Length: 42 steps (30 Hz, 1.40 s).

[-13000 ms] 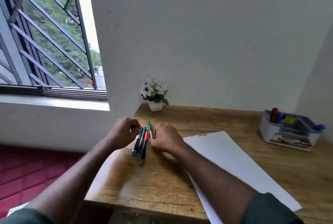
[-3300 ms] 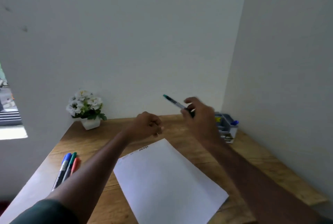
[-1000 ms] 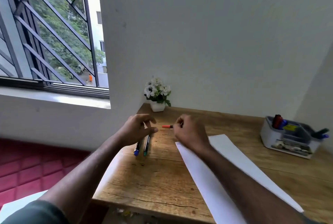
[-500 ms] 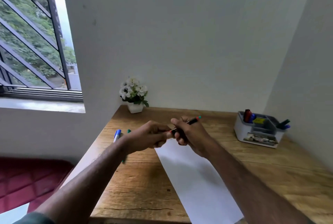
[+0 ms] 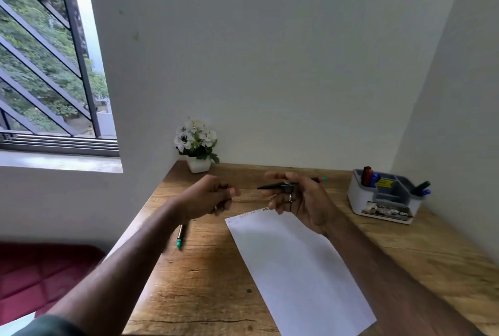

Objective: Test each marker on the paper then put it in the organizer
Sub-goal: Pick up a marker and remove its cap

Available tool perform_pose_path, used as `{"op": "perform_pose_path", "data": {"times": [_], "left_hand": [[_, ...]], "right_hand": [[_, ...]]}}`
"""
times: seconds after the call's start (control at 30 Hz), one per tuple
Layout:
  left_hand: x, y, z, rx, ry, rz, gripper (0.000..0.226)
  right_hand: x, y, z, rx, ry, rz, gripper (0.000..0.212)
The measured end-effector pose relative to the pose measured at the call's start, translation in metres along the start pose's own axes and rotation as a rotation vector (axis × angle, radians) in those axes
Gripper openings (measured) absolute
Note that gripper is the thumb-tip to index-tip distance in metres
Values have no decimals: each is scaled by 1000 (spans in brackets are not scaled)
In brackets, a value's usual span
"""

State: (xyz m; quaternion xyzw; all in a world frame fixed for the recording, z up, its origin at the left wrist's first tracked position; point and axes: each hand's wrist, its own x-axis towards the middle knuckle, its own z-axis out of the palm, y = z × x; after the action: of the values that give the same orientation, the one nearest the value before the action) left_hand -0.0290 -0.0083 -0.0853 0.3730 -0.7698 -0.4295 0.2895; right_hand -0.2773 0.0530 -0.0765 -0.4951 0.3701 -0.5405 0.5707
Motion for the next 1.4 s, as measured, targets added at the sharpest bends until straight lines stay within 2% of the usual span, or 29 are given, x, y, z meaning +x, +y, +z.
{"op": "perform_pose_path", "data": {"times": [0.07, 0.17, 0.23, 0.33, 0.43, 0.53, 0.73, 1.03, 1.3, 1.4], "left_hand": [[17, -5, -1, 264, 99, 27, 24], [34, -12, 0, 521, 117, -39, 35], [37, -15, 3, 604, 68, -101, 35], [41, -17, 5, 663, 31, -142, 39], [45, -24, 4, 607, 1, -138, 39], [47, -32, 1, 552, -56, -142, 37], [54, -41, -4, 530, -92, -146, 40], [56, -46, -3, 493, -101, -145, 42], [56, -50, -3, 479, -80, -131, 44], [54, -47, -2, 480, -85, -134, 41]], "right_hand": [[1, 6, 6, -132, 20, -27, 29], [3, 19, 18, -516, 60, -98, 4], [7, 28, 24, -690, 68, -132, 10], [15, 38, 30, -798, 85, -196, 19], [27, 49, 29, -764, 131, -209, 25], [31, 61, 25, -748, 172, -185, 21], [31, 68, 22, -733, 149, -133, 23], [33, 70, 22, -793, 138, -114, 31], [34, 71, 23, -787, 151, -97, 27], [33, 70, 23, -788, 146, -111, 32]]}}
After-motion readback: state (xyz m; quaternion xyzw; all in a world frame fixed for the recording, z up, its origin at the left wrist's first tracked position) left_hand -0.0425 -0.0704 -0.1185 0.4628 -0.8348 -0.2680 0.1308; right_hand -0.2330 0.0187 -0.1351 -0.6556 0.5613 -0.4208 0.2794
